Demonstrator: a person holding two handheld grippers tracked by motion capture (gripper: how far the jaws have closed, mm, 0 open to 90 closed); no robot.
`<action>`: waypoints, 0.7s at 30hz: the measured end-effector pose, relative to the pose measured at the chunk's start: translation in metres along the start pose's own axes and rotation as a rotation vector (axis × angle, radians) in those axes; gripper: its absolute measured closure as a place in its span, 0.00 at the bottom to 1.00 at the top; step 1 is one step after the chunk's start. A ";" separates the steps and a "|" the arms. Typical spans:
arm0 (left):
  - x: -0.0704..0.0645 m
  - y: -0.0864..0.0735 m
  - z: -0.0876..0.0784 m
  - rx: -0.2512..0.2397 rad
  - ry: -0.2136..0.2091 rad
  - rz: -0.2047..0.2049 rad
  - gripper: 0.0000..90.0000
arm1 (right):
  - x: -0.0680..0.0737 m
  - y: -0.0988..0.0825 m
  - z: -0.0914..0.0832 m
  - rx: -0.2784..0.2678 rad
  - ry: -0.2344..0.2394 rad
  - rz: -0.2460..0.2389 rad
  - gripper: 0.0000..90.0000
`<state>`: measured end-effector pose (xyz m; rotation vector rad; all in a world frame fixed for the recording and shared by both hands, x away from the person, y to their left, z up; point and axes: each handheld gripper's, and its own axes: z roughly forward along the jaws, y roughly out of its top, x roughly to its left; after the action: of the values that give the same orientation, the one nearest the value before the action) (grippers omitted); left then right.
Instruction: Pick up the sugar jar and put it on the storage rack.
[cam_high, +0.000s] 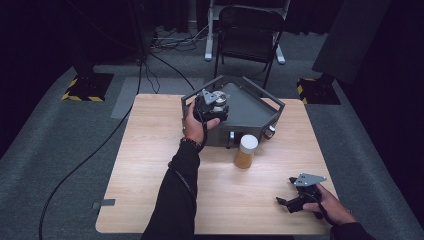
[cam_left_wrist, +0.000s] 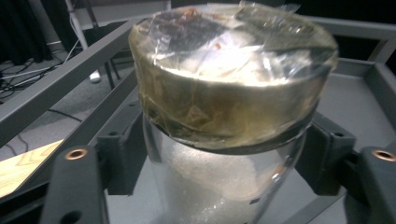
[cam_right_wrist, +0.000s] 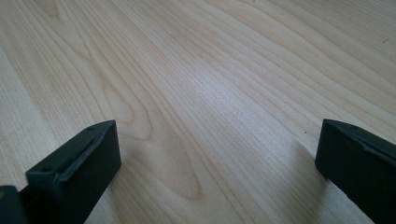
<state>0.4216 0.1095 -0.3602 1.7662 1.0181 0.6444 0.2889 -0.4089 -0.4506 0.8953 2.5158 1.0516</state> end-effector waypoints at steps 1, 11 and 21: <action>-0.001 -0.001 -0.001 -0.007 0.003 -0.002 0.24 | 0.000 0.000 0.000 0.000 0.000 0.000 0.00; -0.011 -0.005 -0.007 -0.030 0.060 0.031 0.03 | 0.000 0.000 0.000 0.000 -0.001 0.001 0.00; -0.016 -0.013 -0.024 -0.030 0.061 0.096 0.01 | 0.000 0.000 0.000 0.000 -0.002 0.002 0.00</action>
<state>0.3904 0.1096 -0.3625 1.7869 0.9645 0.7741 0.2886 -0.4091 -0.4506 0.8985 2.5140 1.0506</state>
